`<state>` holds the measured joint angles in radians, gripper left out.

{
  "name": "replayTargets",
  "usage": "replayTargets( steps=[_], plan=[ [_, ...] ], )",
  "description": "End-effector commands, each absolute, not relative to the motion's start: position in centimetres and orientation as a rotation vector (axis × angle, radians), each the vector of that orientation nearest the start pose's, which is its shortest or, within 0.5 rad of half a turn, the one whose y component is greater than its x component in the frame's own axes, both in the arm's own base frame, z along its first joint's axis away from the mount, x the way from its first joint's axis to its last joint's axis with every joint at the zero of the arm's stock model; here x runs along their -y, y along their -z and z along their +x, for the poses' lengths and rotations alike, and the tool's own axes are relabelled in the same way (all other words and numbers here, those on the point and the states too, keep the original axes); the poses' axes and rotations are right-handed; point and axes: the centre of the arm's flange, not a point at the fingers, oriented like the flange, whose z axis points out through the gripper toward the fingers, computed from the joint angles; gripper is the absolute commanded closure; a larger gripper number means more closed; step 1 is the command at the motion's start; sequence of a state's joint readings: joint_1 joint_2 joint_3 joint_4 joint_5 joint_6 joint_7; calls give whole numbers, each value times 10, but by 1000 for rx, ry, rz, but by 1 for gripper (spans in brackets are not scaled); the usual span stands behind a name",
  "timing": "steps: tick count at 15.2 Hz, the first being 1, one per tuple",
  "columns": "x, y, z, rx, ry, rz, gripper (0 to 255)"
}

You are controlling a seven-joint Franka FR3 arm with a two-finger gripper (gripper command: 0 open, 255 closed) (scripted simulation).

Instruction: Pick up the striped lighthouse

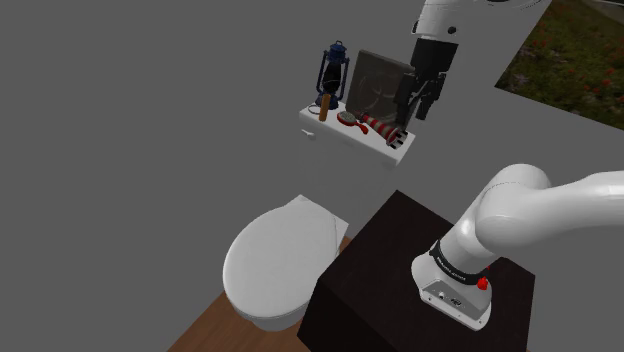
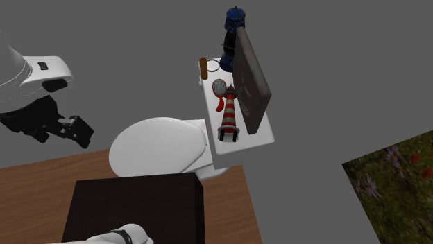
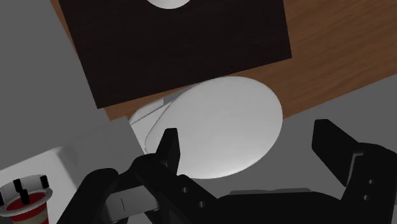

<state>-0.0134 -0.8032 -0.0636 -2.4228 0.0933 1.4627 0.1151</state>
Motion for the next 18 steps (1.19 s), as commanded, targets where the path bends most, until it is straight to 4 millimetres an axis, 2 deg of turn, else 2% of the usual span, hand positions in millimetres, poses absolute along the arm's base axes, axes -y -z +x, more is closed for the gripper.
replayTargets(
  steps=[1,18],
  plan=[
    [16,-556,287,-249,-243,-2987,0],
    [179,-448,379,-283,-211,-3035,0]
  ],
)
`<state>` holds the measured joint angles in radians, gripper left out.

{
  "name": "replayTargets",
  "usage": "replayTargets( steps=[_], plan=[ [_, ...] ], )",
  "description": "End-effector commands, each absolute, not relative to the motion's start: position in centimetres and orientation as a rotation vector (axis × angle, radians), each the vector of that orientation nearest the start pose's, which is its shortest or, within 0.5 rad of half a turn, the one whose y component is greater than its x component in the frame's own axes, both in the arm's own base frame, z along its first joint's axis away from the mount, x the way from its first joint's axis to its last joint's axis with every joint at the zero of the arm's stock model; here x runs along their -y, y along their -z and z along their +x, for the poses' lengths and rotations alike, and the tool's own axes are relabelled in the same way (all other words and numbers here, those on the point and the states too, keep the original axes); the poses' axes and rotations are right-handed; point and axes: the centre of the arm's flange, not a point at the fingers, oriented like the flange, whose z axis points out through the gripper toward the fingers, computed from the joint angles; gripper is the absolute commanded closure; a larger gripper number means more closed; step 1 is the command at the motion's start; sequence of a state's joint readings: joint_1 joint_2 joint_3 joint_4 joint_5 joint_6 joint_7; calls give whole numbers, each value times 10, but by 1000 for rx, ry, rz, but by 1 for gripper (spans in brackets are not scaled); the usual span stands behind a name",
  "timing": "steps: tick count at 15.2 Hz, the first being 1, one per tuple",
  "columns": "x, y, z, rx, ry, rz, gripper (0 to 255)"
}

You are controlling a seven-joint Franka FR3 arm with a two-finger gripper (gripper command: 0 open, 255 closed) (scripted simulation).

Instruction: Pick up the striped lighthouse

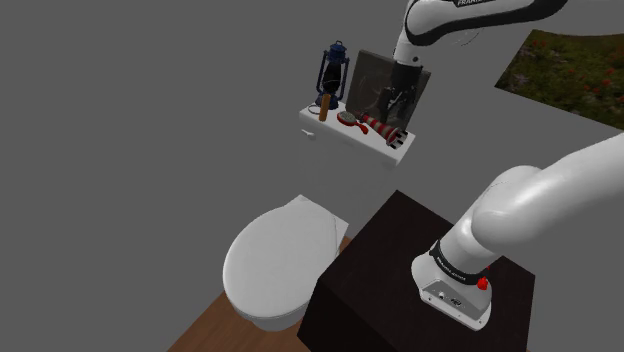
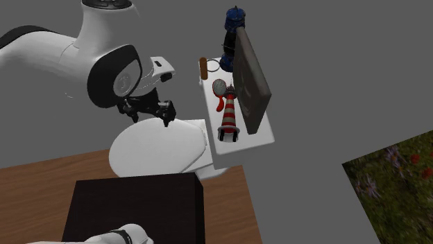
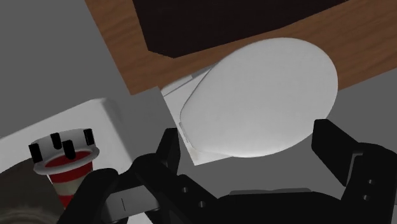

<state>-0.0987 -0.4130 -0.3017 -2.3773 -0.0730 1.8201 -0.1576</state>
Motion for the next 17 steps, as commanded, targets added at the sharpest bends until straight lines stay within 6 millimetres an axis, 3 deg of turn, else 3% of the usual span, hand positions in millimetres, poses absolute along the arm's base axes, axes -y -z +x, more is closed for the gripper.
replayTargets(
  steps=[1,17],
  plan=[
    [189,-442,385,-285,-209,-3038,0],
    [350,-350,470,-317,-177,-3083,0]
  ],
)
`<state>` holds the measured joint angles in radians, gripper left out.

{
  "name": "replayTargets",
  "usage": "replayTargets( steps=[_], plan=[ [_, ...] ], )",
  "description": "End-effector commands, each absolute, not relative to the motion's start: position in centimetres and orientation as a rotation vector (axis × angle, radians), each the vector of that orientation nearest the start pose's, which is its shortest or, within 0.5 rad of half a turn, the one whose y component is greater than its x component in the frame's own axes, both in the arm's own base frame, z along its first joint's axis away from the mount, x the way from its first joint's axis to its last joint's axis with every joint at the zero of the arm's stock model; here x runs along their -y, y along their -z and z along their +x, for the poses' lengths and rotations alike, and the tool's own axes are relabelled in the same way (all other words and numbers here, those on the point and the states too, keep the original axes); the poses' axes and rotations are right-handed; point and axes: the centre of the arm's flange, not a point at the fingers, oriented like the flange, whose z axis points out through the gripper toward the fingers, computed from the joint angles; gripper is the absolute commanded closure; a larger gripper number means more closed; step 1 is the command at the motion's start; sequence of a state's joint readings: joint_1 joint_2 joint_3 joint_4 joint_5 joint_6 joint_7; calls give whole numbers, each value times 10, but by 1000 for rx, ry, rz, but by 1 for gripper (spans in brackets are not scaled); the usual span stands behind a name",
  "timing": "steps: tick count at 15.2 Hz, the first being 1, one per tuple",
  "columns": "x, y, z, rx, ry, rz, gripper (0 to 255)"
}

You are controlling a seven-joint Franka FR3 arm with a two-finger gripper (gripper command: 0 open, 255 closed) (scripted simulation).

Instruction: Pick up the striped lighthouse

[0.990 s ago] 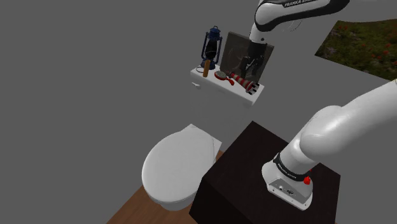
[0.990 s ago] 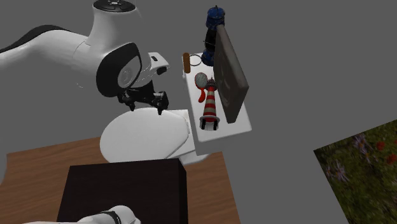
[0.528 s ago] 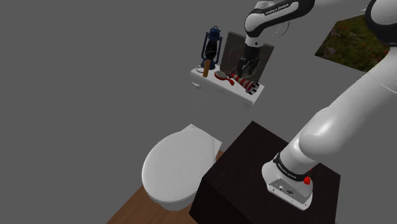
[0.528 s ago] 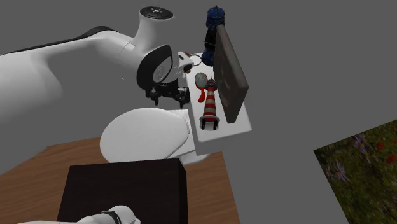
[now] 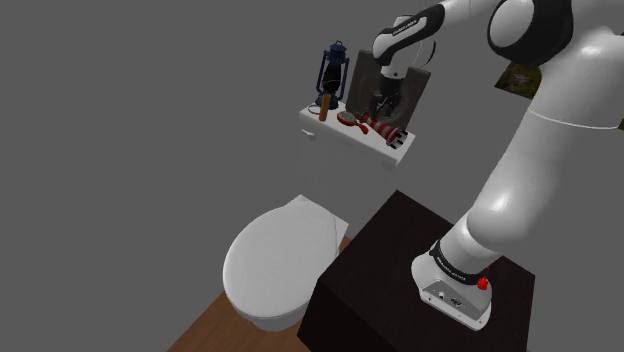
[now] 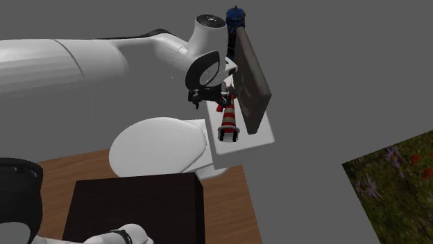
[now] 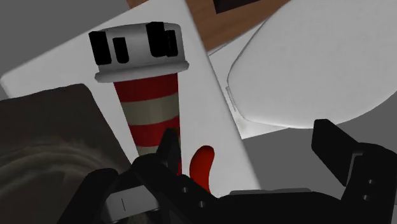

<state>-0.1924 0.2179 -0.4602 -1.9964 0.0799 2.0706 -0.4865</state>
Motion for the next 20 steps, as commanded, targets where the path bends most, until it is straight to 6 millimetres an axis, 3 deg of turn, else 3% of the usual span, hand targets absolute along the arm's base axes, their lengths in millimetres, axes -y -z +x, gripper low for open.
replayTargets(
  steps=[1,8,15,17,18,20],
  plan=[
    [360,-344,476,-319,-175,-3086,0],
    [426,-310,509,-333,-162,-3104,0],
    [426,-270,509,-333,-162,-3104,0],
    [426,-270,509,-333,-162,-3104,0],
    [426,-270,510,-333,-162,-3104,255],
    [425,-270,509,-333,-162,-3104,255]
  ],
)
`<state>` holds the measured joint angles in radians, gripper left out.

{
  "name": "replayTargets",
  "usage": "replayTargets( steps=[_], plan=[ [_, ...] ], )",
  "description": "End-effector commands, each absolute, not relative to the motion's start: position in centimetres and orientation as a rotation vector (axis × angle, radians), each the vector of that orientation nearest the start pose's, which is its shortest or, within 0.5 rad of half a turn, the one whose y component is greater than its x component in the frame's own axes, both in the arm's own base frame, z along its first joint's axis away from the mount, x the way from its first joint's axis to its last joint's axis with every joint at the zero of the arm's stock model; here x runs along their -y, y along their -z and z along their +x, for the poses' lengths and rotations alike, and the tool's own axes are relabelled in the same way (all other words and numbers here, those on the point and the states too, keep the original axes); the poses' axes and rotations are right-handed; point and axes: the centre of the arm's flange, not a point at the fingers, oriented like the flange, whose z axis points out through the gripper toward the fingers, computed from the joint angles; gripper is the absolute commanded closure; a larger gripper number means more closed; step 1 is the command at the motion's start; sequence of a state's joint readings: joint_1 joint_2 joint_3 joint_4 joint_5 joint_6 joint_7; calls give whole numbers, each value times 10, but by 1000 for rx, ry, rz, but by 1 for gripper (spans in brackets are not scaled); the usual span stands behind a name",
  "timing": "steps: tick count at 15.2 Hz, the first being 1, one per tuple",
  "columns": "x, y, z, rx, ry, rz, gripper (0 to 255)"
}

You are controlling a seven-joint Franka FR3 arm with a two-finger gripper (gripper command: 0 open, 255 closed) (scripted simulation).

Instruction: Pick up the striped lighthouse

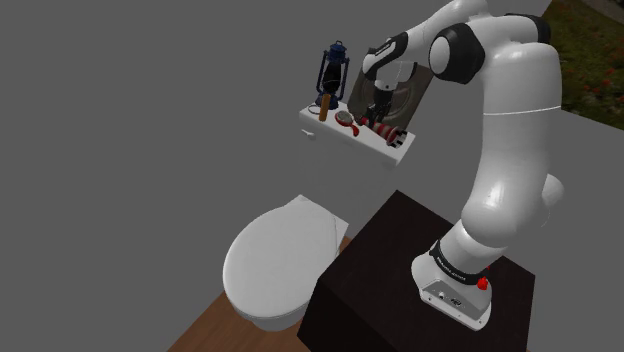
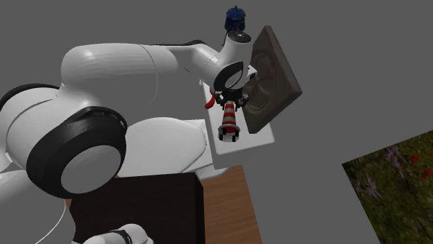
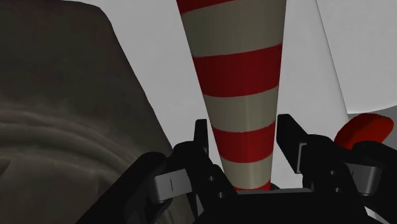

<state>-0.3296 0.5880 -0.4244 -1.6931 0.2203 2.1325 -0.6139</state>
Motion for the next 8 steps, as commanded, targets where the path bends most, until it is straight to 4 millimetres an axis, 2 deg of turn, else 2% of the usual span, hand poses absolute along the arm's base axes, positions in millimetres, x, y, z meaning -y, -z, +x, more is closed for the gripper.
replayTargets(
  steps=[1,7,8],
  plan=[
    [425,-270,509,-333,-162,-3104,255],
    [426,-270,509,-333,-162,-3104,255],
    [426,-275,509,-333,-162,-3104,255]
  ],
)
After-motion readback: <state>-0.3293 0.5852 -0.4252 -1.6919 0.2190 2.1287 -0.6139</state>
